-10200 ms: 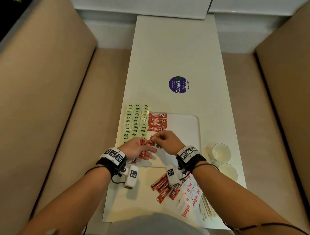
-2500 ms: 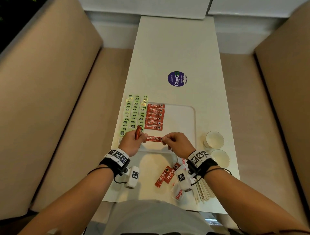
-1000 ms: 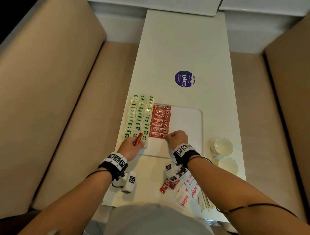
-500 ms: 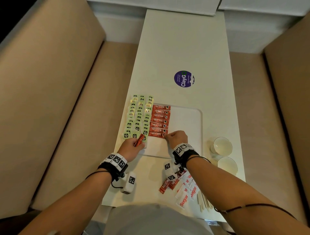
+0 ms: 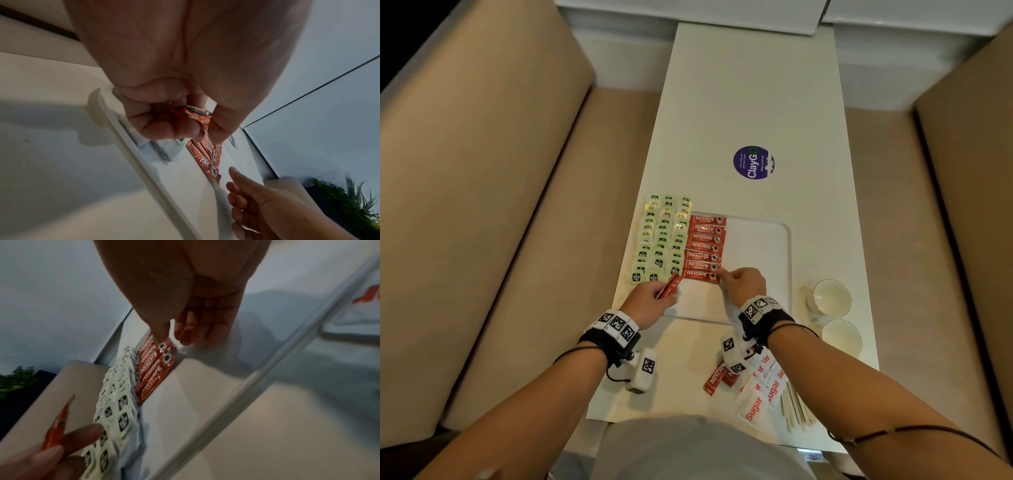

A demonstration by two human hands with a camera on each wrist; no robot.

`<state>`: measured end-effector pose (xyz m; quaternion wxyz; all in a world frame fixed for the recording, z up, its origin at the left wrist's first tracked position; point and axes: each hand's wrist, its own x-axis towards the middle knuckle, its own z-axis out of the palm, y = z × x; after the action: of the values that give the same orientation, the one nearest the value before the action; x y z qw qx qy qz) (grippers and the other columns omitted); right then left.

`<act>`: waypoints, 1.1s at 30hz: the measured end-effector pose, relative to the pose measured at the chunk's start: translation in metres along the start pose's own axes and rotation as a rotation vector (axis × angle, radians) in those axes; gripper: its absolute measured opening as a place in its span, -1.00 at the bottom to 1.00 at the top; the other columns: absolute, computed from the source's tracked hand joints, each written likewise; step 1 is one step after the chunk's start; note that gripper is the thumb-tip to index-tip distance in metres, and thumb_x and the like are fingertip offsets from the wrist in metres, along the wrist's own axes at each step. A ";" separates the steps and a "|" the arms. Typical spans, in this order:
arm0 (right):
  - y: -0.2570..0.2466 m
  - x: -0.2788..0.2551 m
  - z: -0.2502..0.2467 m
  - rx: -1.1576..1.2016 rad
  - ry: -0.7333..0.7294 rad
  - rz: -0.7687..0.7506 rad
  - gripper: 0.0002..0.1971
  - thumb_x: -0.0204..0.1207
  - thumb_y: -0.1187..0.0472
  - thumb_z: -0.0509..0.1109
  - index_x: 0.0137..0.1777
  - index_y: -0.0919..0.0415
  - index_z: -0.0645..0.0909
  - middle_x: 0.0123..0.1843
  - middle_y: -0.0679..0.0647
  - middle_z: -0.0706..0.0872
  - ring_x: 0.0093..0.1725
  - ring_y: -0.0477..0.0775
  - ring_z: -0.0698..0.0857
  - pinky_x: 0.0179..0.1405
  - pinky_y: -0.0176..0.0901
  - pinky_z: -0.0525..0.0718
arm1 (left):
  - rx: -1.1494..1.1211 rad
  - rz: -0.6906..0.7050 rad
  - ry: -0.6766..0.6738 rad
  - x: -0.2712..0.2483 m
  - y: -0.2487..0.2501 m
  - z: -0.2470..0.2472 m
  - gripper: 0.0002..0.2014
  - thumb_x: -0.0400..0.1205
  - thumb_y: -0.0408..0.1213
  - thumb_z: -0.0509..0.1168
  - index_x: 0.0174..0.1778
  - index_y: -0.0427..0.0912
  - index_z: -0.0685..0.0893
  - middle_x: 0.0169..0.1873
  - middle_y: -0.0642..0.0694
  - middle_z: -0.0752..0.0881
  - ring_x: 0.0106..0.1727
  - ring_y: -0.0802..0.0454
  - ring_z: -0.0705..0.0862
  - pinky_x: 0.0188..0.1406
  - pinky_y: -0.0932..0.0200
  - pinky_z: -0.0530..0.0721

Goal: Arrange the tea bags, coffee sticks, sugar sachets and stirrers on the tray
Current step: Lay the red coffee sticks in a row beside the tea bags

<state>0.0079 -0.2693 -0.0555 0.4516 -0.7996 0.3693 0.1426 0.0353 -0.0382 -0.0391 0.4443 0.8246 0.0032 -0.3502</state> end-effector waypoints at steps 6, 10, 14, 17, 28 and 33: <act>-0.001 -0.011 -0.006 0.057 -0.136 -0.233 -0.73 0.68 -0.04 0.41 -0.18 0.07 0.76 -0.25 0.01 0.81 -0.29 -0.04 0.72 -0.13 -0.04 0.79 | -0.003 -0.005 -0.046 -0.003 0.007 0.006 -0.89 0.70 -0.19 0.37 0.07 -0.08 0.76 -0.42 -0.01 0.57 -0.44 0.05 0.51 -0.32 0.18 0.50; -0.010 -0.021 -0.009 0.051 -0.394 -0.386 -0.72 0.67 0.32 0.39 0.32 0.09 0.73 0.04 0.02 0.80 -0.13 -0.08 0.74 -0.15 -0.26 0.71 | 0.071 0.025 -0.077 -0.004 0.012 0.011 -0.89 0.67 -0.20 0.39 0.02 -0.13 0.78 -0.47 0.03 0.53 -0.44 0.04 0.47 -0.28 0.14 0.44; -0.014 -0.029 -0.008 -0.088 -0.503 -0.543 -0.61 0.59 0.41 0.47 0.36 0.05 0.74 0.12 -0.10 0.78 -0.12 -0.42 0.69 0.00 -0.44 0.64 | 0.129 0.037 -0.113 -0.008 0.018 0.014 -0.92 0.67 -0.19 0.39 -0.05 -0.05 0.79 -0.53 0.11 0.52 -0.53 0.15 0.45 -0.41 0.18 0.40; -0.015 -0.035 -0.010 -0.091 -0.502 -0.611 -0.81 0.60 0.27 0.52 0.16 0.08 0.83 -0.04 -0.18 0.81 -0.11 -0.37 0.71 0.03 -0.44 0.65 | 0.115 0.065 -0.161 -0.011 0.018 0.015 -0.83 0.68 -0.13 0.39 -0.19 -0.10 0.76 -0.57 0.13 0.49 -0.53 0.12 0.44 -0.37 0.14 0.42; -0.004 -0.034 -0.022 -0.042 -0.427 -0.489 -0.89 0.64 0.17 0.48 0.00 0.11 0.84 -0.17 0.05 0.84 -0.21 -0.08 0.74 -0.08 -0.16 0.76 | -0.049 0.083 -0.014 -0.015 0.024 0.016 -0.88 0.67 -0.19 0.43 -0.04 -0.16 0.83 -0.43 -0.02 0.75 -0.44 0.12 0.63 -0.36 0.23 0.61; -0.001 -0.035 -0.025 0.008 -0.435 -0.421 -0.88 0.64 0.15 0.49 -0.01 0.13 0.85 -0.16 0.15 0.85 -0.20 -0.02 0.74 -0.02 -0.08 0.78 | -0.130 0.092 -0.015 -0.012 0.023 0.015 -0.89 0.63 -0.30 0.47 0.04 -0.21 0.82 -0.24 -0.24 0.80 -0.35 0.06 0.69 -0.23 0.18 0.71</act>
<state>-0.0182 -0.2740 -0.0214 0.5427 -0.8076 0.0905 0.2124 0.0246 -0.0592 -0.0207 0.5124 0.7907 -0.0152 -0.3348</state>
